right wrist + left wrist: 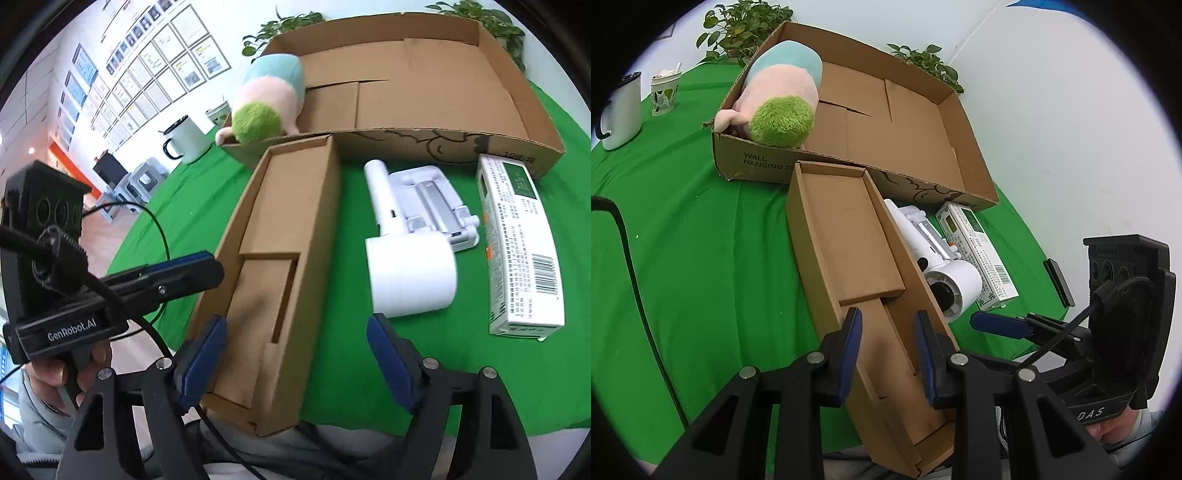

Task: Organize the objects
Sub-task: 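Lift the cardboard tray with the left gripper and carry it into the box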

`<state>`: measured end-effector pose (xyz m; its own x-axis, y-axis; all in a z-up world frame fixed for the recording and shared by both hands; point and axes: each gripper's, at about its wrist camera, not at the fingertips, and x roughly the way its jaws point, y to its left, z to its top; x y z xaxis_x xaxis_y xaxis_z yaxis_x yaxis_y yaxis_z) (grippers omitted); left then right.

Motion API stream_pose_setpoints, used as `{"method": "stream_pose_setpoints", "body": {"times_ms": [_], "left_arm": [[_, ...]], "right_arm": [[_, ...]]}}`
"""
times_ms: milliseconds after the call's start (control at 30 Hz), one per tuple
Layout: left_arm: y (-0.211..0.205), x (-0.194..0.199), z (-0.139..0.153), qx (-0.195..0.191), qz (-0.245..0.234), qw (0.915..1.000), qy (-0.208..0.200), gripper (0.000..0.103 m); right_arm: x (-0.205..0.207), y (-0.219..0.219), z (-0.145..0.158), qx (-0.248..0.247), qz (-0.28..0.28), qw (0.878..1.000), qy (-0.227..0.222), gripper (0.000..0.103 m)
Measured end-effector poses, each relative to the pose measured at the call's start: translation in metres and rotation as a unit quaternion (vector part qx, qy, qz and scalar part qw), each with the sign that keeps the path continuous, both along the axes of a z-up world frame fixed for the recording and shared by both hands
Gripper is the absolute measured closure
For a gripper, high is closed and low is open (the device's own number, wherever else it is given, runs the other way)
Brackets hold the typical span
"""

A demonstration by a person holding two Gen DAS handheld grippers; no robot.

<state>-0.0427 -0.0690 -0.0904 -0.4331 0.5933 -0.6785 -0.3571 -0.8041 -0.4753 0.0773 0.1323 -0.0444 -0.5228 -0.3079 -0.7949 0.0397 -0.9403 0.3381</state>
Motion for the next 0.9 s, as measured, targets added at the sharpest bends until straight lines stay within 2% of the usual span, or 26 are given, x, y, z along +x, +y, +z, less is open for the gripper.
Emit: {"method": "stream_pose_setpoints", "body": {"times_ms": [67,167,267,367,433,500,533,567,600,633,667,767,900], "left_arm": [[0.002,0.000,0.001,-0.007,0.004,1.0000,-0.001,0.076],[0.002,0.003,0.007,-0.034,0.027,0.9990,0.007,0.069],[-0.001,0.002,0.009,-0.046,0.054,0.9975,0.006,0.045],[0.005,-0.001,0.003,-0.081,0.065,0.9946,0.003,0.043],[0.005,-0.004,-0.004,-0.088,0.070,0.9935,-0.014,0.043],[0.006,-0.005,-0.008,-0.092,0.073,0.9928,-0.021,0.045],[0.007,-0.005,-0.009,-0.096,0.075,0.9924,-0.020,0.048],[0.008,-0.005,-0.009,-0.099,0.076,0.9920,-0.019,0.059],[0.009,-0.005,-0.010,-0.101,0.076,0.9917,-0.022,0.071],[0.010,-0.004,-0.012,-0.103,0.074,0.9916,-0.026,0.077],[0.013,-0.004,-0.014,-0.109,0.069,0.9913,-0.029,0.088],[0.017,-0.001,-0.014,-0.124,0.067,0.9898,-0.023,0.089],[0.019,0.002,-0.012,-0.129,0.067,0.9892,-0.025,0.089]], "right_arm": [[-0.002,-0.001,0.001,0.014,-0.003,1.000,0.003,0.026],[-0.007,-0.005,0.004,0.034,-0.002,0.999,0.012,0.026],[-0.012,-0.011,0.004,0.050,0.002,0.999,0.017,0.028],[-0.016,-0.019,0.002,0.066,0.004,0.998,0.022,0.029],[-0.016,-0.022,0.001,0.079,0.002,0.997,0.025,0.033],[-0.016,-0.024,0.000,0.095,0.000,0.995,0.025,0.043],[-0.015,-0.024,-0.001,0.097,-0.001,0.995,0.024,0.053],[-0.015,-0.023,-0.003,0.095,-0.001,0.995,0.020,0.064],[-0.015,-0.023,-0.005,0.092,0.001,0.996,0.015,0.070],[-0.015,-0.023,-0.007,0.087,0.004,0.996,0.013,0.075],[-0.014,-0.024,-0.008,0.084,0.008,0.996,0.010,0.077],[-0.009,-0.030,-0.008,0.080,0.018,0.997,0.014,0.089],[-0.007,-0.026,-0.009,0.058,0.011,0.998,0.011,0.090]]}}
